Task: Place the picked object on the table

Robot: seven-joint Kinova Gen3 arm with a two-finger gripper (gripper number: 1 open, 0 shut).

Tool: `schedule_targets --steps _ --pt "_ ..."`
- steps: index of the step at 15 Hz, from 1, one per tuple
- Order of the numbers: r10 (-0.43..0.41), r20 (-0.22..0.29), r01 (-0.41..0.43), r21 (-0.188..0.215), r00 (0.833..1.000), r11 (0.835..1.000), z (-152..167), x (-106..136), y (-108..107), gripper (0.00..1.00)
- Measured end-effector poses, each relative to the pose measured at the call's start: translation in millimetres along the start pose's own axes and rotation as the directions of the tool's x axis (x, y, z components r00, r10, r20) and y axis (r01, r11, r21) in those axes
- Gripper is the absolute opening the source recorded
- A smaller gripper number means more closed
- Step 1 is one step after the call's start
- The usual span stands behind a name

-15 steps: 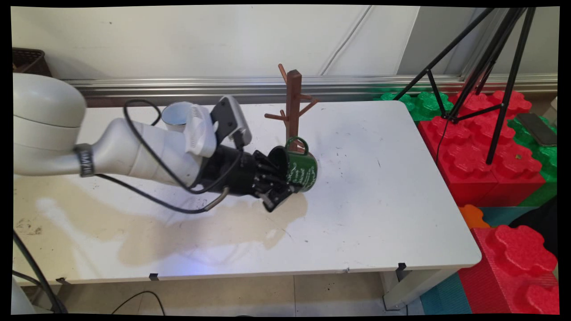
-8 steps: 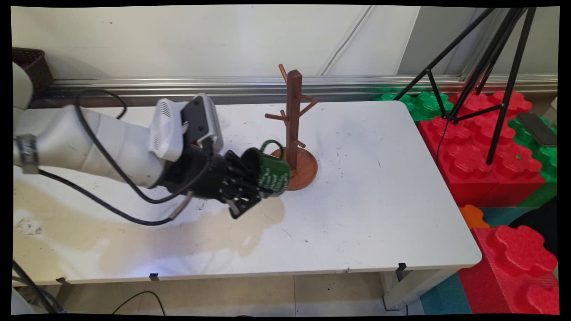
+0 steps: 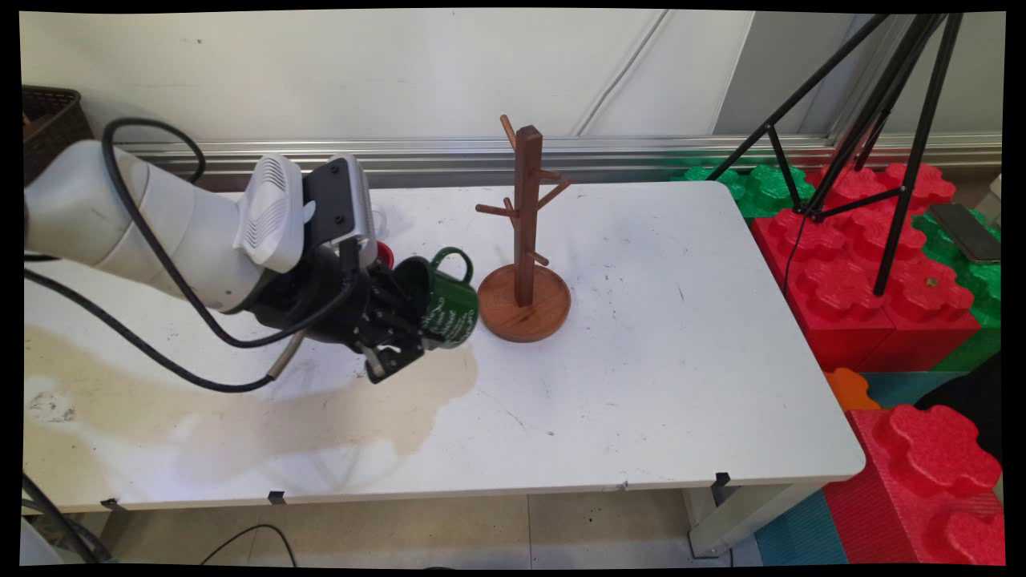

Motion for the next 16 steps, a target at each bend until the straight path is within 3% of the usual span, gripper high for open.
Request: schedule_targets --steps 7,11,16 --pt "0.066 0.169 -0.067 -0.004 0.983 0.998 -0.6 9.3 -23.7 0.00" --pt "0.114 0.264 -0.110 -0.027 0.958 0.994 10.5 16.3 -35.1 0.00" --pt "0.179 0.360 -0.159 -0.085 0.916 0.984 36.8 25.9 -41.1 0.00"
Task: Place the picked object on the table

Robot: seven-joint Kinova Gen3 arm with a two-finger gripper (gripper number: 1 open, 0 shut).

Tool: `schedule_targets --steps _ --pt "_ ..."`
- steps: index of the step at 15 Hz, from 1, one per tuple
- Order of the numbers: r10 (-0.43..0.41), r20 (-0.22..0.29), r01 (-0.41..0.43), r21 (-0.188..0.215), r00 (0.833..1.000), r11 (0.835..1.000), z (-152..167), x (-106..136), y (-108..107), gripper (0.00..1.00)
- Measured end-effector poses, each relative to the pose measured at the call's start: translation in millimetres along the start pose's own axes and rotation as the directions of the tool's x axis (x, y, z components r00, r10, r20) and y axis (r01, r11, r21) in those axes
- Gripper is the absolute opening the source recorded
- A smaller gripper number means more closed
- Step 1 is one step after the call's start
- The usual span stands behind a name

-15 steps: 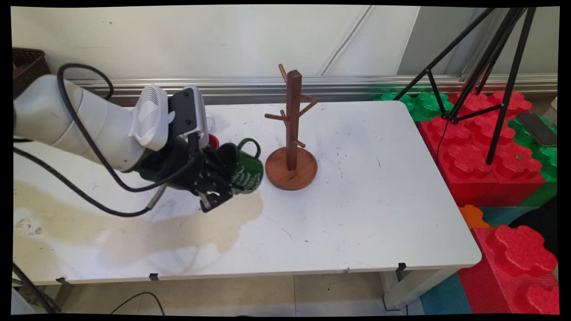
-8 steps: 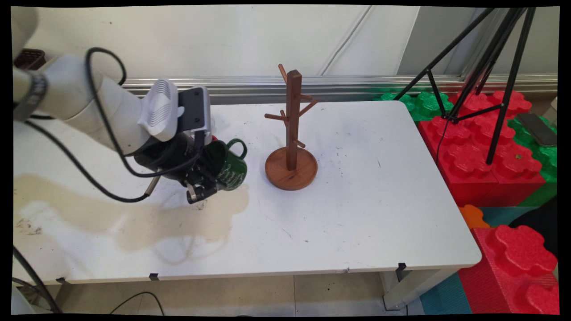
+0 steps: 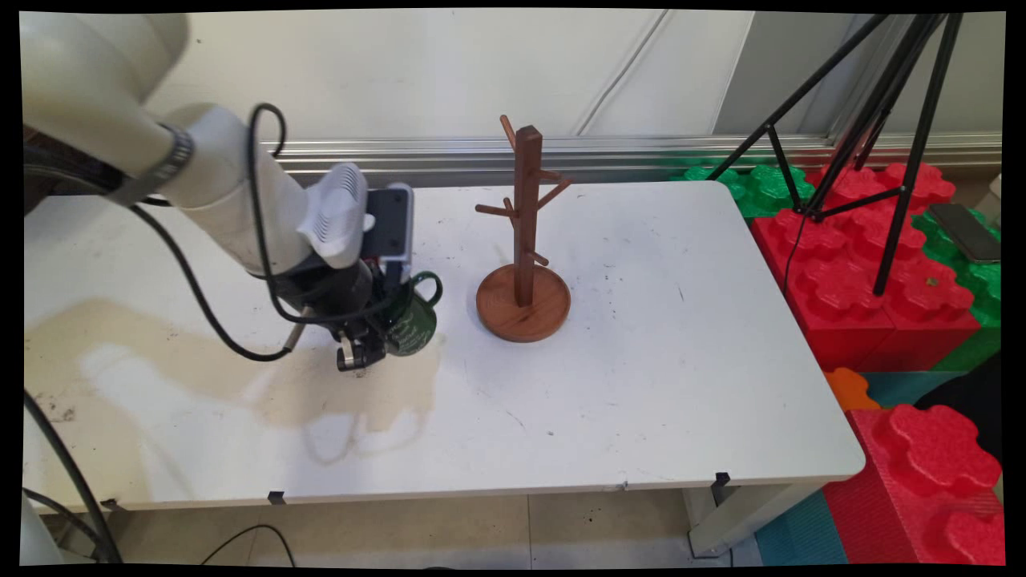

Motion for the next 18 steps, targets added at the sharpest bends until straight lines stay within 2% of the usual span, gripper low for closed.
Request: schedule_targets --steps 10,18 --pt "0.096 0.150 -0.085 -0.081 0.984 0.993 52.4 25.3 -2.5 0.00" --pt "0.132 0.217 -0.109 -0.114 0.967 0.988 89.5 40.9 -4.5 0.00"
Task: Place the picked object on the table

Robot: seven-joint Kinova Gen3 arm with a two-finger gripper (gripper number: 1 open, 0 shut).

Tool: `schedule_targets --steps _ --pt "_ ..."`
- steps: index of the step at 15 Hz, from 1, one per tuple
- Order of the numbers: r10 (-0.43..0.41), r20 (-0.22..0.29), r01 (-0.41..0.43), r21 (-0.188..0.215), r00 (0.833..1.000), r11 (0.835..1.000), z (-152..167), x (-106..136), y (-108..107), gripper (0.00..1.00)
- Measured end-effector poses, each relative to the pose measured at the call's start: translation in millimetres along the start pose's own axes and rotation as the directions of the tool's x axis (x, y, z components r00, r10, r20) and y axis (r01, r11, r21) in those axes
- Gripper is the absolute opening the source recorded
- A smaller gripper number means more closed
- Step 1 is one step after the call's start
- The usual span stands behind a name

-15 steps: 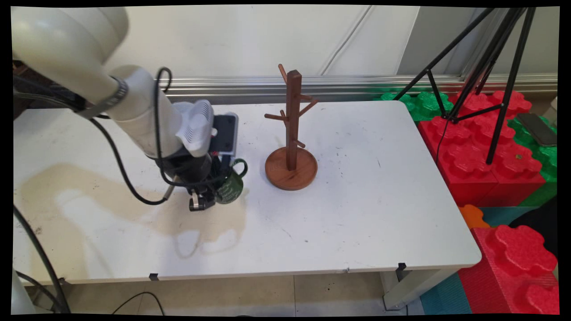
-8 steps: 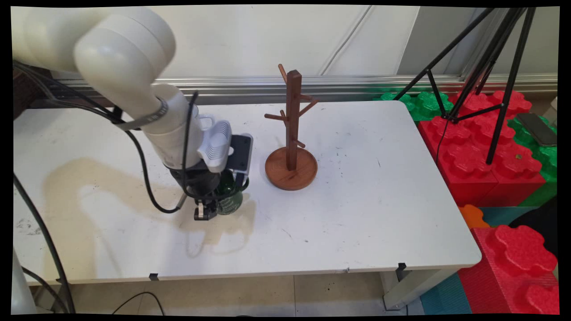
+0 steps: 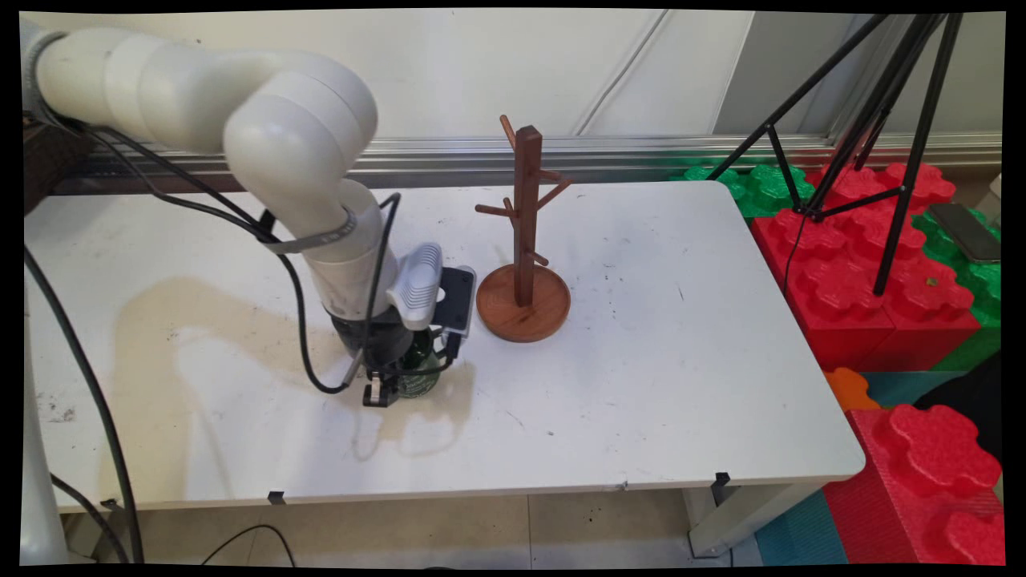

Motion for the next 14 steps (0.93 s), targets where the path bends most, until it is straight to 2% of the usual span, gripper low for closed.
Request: schedule_targets --steps 9,10,14 --pt "-0.014 0.035 0.014 -0.009 0.999 1.000 19.9 16.6 -5.9 0.00" --pt "-0.016 0.036 0.016 -0.009 0.999 1.000 21.1 18.0 -6.1 1.00" --pt "-0.018 0.037 0.019 -0.004 0.999 1.000 23.2 21.9 -6.6 1.00"
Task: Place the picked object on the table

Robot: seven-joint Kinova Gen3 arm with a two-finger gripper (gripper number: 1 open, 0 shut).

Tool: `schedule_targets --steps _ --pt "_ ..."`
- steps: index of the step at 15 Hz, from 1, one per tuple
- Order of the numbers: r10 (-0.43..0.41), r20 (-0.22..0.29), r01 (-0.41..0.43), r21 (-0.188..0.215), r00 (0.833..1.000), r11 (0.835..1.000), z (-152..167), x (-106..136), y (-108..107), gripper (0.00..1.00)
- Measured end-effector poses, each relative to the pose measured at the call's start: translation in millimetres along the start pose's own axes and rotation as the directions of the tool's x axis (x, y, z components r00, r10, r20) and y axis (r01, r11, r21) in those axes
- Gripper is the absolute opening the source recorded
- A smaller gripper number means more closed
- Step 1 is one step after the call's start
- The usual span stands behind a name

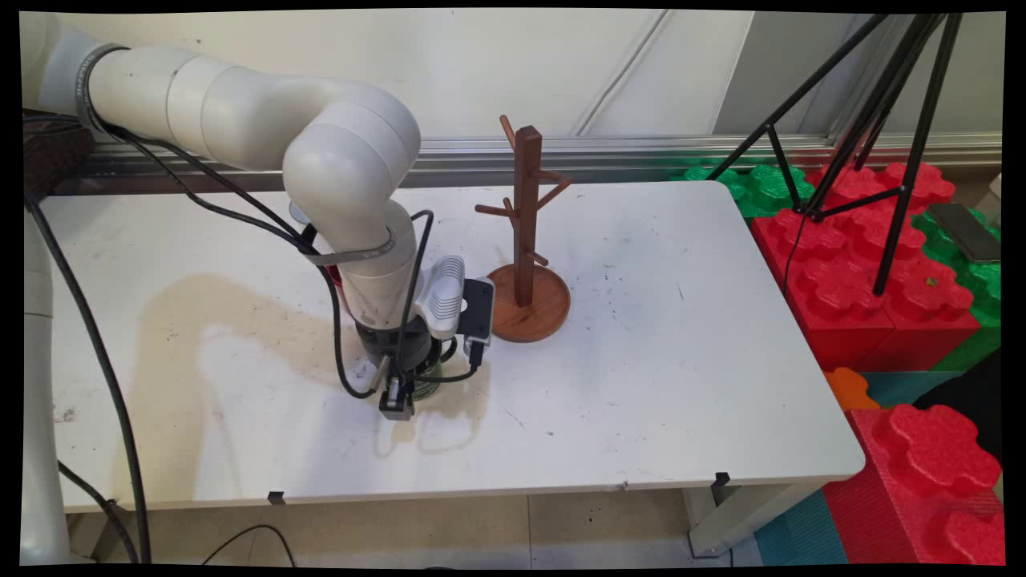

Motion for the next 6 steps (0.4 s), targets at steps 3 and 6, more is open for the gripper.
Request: schedule_targets --steps 3,6 --pt "0.014 -0.003 -0.014 0.010 1.000 1.000 -1.5 9.1 1.8 1.00" --pt "0.015 -0.010 -0.015 0.024 1.000 1.000 -5.9 5.6 3.3 1.00"
